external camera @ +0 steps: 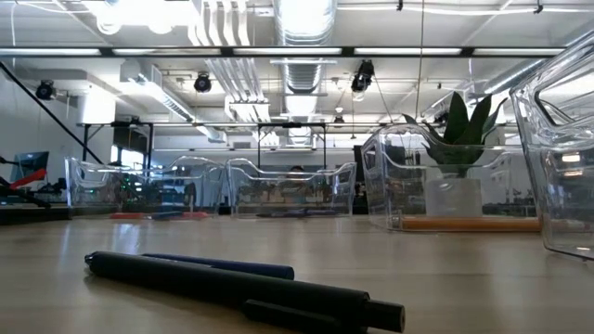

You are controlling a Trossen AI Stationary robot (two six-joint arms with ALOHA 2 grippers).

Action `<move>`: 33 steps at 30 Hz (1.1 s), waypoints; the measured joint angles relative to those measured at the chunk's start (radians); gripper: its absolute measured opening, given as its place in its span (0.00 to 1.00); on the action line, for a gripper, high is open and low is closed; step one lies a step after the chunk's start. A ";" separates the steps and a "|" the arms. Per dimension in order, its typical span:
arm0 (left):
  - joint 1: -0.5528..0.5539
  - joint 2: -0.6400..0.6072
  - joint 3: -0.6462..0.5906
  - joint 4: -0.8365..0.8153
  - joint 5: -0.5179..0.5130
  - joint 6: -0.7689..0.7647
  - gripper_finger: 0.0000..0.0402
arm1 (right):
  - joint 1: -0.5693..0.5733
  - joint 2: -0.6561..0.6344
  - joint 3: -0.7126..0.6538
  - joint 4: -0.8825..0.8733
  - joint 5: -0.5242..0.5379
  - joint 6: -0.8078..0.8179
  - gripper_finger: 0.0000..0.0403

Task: Sort crayons/erasers/pens/pencils in bins
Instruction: Put the blue crayon into the top right transparent bin

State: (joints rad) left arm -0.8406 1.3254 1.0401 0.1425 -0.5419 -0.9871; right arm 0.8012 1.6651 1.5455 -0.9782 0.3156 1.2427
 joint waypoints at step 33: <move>-0.006 0.000 0.000 0.008 0.064 0.006 0.35 | -0.208 0.301 0.017 0.463 -0.001 -0.488 0.42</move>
State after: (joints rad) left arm -0.8471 1.3254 1.0401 0.1505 -0.4781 -0.9806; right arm 0.5934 1.9665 1.5623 -0.5151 0.3143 0.7547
